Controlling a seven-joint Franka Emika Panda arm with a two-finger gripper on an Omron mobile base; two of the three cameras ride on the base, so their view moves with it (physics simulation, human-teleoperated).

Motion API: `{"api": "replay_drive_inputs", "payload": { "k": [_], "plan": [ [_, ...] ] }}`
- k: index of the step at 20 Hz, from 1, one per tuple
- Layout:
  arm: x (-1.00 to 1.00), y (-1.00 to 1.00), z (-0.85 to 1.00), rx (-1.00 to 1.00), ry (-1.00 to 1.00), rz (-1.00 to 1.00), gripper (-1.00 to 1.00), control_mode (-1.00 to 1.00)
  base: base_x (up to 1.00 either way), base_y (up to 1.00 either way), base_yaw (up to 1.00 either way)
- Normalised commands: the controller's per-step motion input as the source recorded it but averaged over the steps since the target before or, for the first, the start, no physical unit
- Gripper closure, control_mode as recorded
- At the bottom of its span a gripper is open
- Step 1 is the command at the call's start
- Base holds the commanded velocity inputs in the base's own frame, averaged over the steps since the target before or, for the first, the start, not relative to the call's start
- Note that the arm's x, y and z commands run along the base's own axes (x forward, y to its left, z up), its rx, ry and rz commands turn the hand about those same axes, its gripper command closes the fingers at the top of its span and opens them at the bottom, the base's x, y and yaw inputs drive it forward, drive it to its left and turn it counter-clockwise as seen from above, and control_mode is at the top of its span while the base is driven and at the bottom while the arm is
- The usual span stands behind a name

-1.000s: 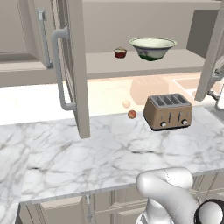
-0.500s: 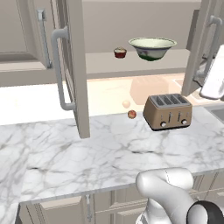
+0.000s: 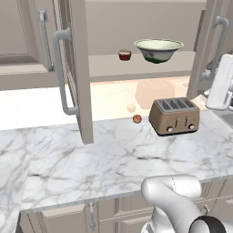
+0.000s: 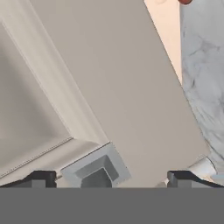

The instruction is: Pick the mug and place it in the sink. Pick the bowl and place it in the open cabinet and then close the cabinet.

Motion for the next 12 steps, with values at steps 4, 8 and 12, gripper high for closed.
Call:
{"api": "replay_drive_inputs", "payload": {
  "k": [4,8,12],
  "plan": [
    [0.92,0.76,-0.87,-0.14,0.17,-0.23,-1.0,-1.0,0.0,0.0,0.0],
    [1.0,1.0,-1.0,-0.04,0.37,-0.18,-1.0,-1.0,0.0,0.0,0.0],
    [1.0,1.0,-0.44,0.0,0.13,-0.14,-1.0,-1.0,0.0,0.0,0.0]
  ]
}}
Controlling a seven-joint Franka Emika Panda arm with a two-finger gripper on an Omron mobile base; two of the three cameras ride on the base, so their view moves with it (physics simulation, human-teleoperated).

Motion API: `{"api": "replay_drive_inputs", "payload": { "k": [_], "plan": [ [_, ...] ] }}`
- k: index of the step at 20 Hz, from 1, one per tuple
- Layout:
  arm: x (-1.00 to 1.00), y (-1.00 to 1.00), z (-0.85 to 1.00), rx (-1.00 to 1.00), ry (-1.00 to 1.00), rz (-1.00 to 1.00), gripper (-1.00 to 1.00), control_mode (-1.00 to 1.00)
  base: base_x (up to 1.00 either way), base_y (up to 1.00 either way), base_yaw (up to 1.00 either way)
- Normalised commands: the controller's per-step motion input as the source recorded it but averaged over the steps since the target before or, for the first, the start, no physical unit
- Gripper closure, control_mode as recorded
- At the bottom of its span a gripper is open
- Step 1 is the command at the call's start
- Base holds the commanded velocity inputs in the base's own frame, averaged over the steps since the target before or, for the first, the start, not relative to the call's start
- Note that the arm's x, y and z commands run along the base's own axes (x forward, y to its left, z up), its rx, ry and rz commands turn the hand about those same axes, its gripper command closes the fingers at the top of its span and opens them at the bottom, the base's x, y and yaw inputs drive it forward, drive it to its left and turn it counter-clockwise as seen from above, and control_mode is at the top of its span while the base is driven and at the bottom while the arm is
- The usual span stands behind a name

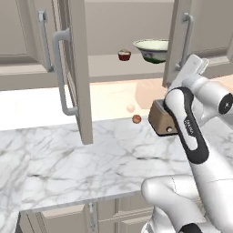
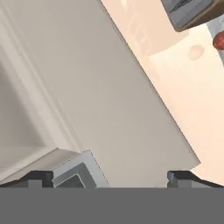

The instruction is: Pick the mug and place it in the sink. Pick the bowl and place it in the open cabinet and then close the cabinet.

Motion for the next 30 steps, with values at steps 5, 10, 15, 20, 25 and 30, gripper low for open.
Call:
{"api": "replay_drive_inputs", "payload": {
  "k": [5,10,15,20,25,30],
  "plan": [
    [0.79,0.51,-0.45,0.0,0.26,-0.23,-1.0,-1.0,0.0,0.0,0.0],
    [0.68,0.36,-0.31,0.0,0.35,-0.32,-1.0,-1.0,0.0,0.0,0.0],
    [0.33,0.19,0.11,0.01,0.45,-0.27,-1.0,-1.0,0.0,0.0,0.0],
    [-0.59,-0.29,0.12,0.02,0.44,-0.21,-1.0,-1.0,0.0,0.0,0.0],
    [-1.0,-0.78,0.26,0.08,0.4,-0.15,-1.0,-1.0,0.0,0.0,0.0],
    [-1.0,-0.8,0.1,0.11,0.31,-0.12,-1.0,-1.0,0.0,0.0,0.0]
  ]
}}
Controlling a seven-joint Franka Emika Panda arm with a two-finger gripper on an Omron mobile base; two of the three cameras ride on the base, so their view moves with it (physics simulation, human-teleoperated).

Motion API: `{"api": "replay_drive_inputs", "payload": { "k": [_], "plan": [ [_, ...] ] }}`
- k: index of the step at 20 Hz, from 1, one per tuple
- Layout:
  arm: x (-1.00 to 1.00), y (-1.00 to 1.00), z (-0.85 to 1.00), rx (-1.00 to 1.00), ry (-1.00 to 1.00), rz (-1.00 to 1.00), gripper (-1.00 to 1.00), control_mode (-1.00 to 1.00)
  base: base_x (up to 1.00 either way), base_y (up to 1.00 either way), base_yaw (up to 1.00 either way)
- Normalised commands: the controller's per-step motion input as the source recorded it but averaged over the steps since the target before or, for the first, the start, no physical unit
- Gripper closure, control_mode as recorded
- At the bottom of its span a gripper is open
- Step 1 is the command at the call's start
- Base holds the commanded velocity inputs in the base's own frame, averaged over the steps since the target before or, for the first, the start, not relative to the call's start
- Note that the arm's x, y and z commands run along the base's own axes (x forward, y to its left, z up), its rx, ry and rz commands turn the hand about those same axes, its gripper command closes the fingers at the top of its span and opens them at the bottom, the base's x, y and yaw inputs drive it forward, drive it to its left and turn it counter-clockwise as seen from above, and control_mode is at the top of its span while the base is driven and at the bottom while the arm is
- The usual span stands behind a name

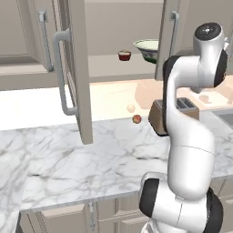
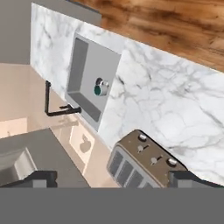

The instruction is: Pick the mug and place it in the sink. Pick the bowl and place it in the open cabinet and then close the cabinet.

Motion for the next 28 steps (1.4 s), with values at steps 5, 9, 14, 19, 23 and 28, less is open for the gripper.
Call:
{"api": "replay_drive_inputs", "payload": {
  "k": [5,9,14,19,23,28],
  "plan": [
    [-1.0,0.15,-0.27,0.05,0.08,-0.06,-1.0,-1.0,0.0,0.0,0.0],
    [-1.0,0.96,-1.0,0.0,-0.14,0.0,-1.0,-1.0,0.0,0.0,0.0],
    [-1.0,0.97,-0.32,-0.01,-0.39,0.07,-1.0,-1.0,0.0,0.0,0.0],
    [-1.0,0.51,0.25,-0.02,-0.52,0.13,-1.0,-1.0,0.0,0.0,0.0],
    [-0.98,0.57,0.58,-0.04,-0.42,0.1,-1.0,-1.0,0.0,0.0,0.0],
    [-0.69,0.76,0.3,-0.06,-0.24,0.06,-1.0,-1.0,0.0,0.0,0.0]
  ]
}}
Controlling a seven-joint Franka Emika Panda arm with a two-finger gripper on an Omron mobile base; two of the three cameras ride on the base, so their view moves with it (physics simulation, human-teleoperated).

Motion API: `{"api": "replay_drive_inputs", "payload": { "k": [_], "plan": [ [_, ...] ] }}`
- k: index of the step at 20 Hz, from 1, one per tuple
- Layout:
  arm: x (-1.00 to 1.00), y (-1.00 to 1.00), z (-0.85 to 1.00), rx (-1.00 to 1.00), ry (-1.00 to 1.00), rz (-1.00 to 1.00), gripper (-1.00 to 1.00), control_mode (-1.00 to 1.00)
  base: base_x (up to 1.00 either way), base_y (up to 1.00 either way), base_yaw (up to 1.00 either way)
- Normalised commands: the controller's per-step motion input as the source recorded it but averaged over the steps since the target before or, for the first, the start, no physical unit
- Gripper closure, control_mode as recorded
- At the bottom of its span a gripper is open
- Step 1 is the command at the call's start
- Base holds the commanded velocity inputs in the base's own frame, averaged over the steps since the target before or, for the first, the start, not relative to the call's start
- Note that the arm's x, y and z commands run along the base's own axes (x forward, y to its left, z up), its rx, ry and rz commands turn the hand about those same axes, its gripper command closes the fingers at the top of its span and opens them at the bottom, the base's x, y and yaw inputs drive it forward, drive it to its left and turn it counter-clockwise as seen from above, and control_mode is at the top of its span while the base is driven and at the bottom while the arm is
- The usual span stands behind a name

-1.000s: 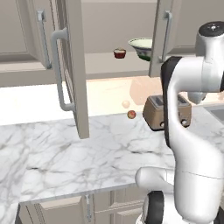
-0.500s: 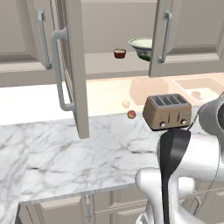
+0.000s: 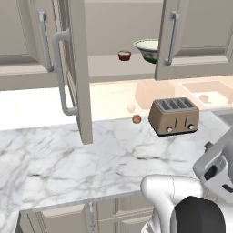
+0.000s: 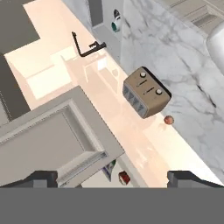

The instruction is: Pick the mug and place it in the sink. Pick the bowl and place it in the open cabinet and then close the cabinet.

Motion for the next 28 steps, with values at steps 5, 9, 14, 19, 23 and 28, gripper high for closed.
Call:
{"api": "replay_drive_inputs", "payload": {
  "k": [5,9,14,19,23,28],
  "plan": [
    [-0.38,0.68,0.08,-0.09,-0.07,0.01,-1.0,-1.0,0.0,0.0,0.0],
    [-0.19,0.73,0.0,-0.1,-0.01,0.02,-1.0,-1.0,0.0,0.0,0.0],
    [-0.06,0.77,0.0,-0.11,0.0,0.03,-1.0,-1.0,0.0,0.0,0.0],
    [0.13,0.69,0.0,-0.09,0.0,0.07,-1.0,-1.0,0.0,0.0,0.0],
    [0.39,0.56,-0.02,-0.08,0.0,0.08,-1.0,-1.0,0.0,0.0,0.0],
    [0.41,0.52,-0.05,-0.07,0.0,0.07,-1.0,-1.0,0.0,0.0,0.0]
  ]
}}
